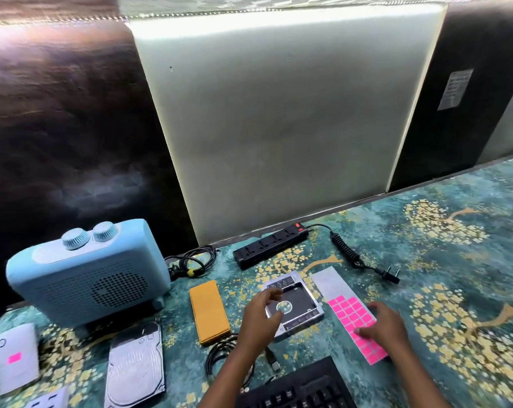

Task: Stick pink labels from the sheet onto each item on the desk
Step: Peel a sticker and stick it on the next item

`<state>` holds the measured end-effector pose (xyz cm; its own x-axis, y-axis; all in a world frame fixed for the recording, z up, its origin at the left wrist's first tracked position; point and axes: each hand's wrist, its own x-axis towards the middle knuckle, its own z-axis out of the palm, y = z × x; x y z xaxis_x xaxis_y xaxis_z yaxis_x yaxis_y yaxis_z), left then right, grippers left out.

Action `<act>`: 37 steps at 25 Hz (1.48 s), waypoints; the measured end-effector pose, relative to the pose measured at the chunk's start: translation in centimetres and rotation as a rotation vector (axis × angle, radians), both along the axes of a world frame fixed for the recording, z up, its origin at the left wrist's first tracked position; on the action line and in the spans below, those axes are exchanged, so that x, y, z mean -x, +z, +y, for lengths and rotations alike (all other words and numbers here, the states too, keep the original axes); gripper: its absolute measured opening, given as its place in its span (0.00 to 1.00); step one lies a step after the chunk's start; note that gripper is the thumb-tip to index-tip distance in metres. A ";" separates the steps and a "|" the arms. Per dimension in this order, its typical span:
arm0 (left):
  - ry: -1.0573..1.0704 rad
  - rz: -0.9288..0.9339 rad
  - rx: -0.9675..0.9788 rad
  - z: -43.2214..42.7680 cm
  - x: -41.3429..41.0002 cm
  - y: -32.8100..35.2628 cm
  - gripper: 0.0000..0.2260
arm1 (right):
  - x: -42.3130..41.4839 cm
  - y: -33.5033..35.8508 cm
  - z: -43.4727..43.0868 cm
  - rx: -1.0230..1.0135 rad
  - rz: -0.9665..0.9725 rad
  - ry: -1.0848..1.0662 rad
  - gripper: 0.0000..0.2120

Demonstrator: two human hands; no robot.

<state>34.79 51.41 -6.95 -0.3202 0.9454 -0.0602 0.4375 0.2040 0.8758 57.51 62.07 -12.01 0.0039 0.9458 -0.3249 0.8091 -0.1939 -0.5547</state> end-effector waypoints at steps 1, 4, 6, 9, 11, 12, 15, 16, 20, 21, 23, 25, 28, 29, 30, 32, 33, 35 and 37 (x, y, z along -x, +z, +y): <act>-0.004 -0.020 0.012 0.2 -0.1 0.1 0.15 | 0.0 0.1 0.1 -0.019 0.075 -0.018 0.24; -0.020 -0.145 0.053 1.0 -0.6 0.6 0.18 | 0.8 2.3 -0.2 -0.094 0.444 -0.023 0.12; 0.002 -0.335 0.094 1.8 -0.9 1.1 0.19 | 2.1 4.6 -0.6 -0.088 0.681 0.064 0.10; 0.073 -0.644 0.100 2.8 -0.8 2.1 0.16 | 4.0 6.5 -1.8 0.005 0.827 0.237 0.12; 0.158 -0.800 0.033 3.1 -0.1 2.8 0.09 | 4.9 6.8 -2.4 0.058 0.813 0.323 0.12; 0.195 -0.846 0.005 3.1 0.2 3.1 0.05 | 5.1 6.8 -2.6 0.077 0.809 0.353 0.12; 0.243 -0.833 -0.015 2.6 1.0 3.3 0.01 | 6.2 6.7 -3.4 -0.008 0.768 0.380 0.17; 0.251 -0.806 -0.012 2.4 1.1 3.3 0.02 | 6.6 6.6 -3.6 -0.155 0.712 0.348 0.18; 0.219 -0.750 0.003 2.0 0.7 3.3 0.03 | 8.3 6.7 -4.1 -0.785 0.556 0.419 0.12; 0.203 -0.758 0.001 2.0 0.6 3.4 0.04 | 8.5 6.8 -4.0 -0.830 0.502 0.462 0.13; 0.195 -0.784 0.011 2.0 0.5 3.7 0.05 | 8.7 6.9 -3.7 -0.872 0.411 0.491 0.16; 0.200 -0.782 0.050 2.1 0.5 4.0 0.06 | 8.7 6.9 -3.5 -0.894 0.365 0.507 0.15; 0.239 -0.821 0.140 2.3 0.4 4.4 0.08 | 8.5 6.9 -3.2 -0.915 0.360 0.563 0.13; 0.256 -0.850 0.173 2.3 0.4 4.5 0.07 | 8.5 6.9 -3.1 -0.908 0.376 0.582 0.13; 0.270 -0.882 0.208 2.3 0.4 4.6 0.05 | 8.5 7.0 -3.1 -0.902 0.394 0.596 0.13; 0.285 -0.927 0.251 2.3 0.4 4.7 0.04 | 8.6 6.9 -3.0 -0.896 0.420 0.623 0.12; 0.291 -0.939 0.251 2.2 0.5 4.5 0.04 | 8.7 6.7 -3.1 -0.889 0.431 0.635 0.12; 0.291 -0.937 0.222 2.1 0.6 4.4 0.04 | 8.8 6.5 -3.2 -0.845 0.458 0.637 0.12; 0.268 -0.910 0.180 2.1 0.8 4.3 0.06 | 8.9 6.3 -3.2 -0.777 0.486 0.617 0.15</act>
